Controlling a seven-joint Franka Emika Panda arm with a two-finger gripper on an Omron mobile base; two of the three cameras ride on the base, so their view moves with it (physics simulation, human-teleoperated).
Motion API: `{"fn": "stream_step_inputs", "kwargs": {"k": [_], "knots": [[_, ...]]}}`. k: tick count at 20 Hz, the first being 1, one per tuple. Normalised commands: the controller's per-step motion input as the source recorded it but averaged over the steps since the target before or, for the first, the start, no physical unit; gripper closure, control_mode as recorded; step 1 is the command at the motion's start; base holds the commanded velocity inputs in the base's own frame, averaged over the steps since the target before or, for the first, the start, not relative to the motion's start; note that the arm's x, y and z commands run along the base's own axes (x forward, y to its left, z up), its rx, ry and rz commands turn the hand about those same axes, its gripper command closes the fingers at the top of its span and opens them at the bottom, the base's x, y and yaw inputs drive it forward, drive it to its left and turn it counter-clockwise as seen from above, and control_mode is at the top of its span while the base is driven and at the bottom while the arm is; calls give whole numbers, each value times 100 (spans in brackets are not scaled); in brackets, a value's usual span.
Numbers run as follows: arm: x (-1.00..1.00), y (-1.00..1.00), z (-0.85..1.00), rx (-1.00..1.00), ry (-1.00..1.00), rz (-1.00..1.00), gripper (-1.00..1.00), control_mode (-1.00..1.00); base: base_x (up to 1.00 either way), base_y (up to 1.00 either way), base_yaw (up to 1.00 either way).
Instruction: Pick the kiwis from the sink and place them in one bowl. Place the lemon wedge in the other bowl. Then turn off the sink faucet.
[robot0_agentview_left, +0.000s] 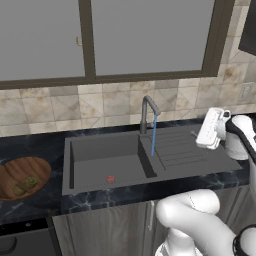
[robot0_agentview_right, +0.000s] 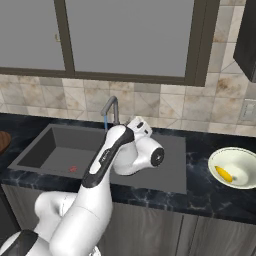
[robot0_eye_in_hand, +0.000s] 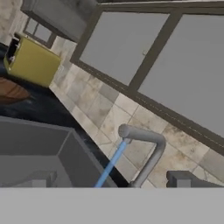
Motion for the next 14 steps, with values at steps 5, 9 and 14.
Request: {"fn": "stream_step_inputs", "kwargs": {"k": [5,9,14], "knots": [[44,-3,-4,11,4,0,-100,-100,0,0,0],[34,0,-13,3,7,0,-100,-100,0,0,0],[47,0,-1,0,29,0,-100,-100,0,0,0]]}}
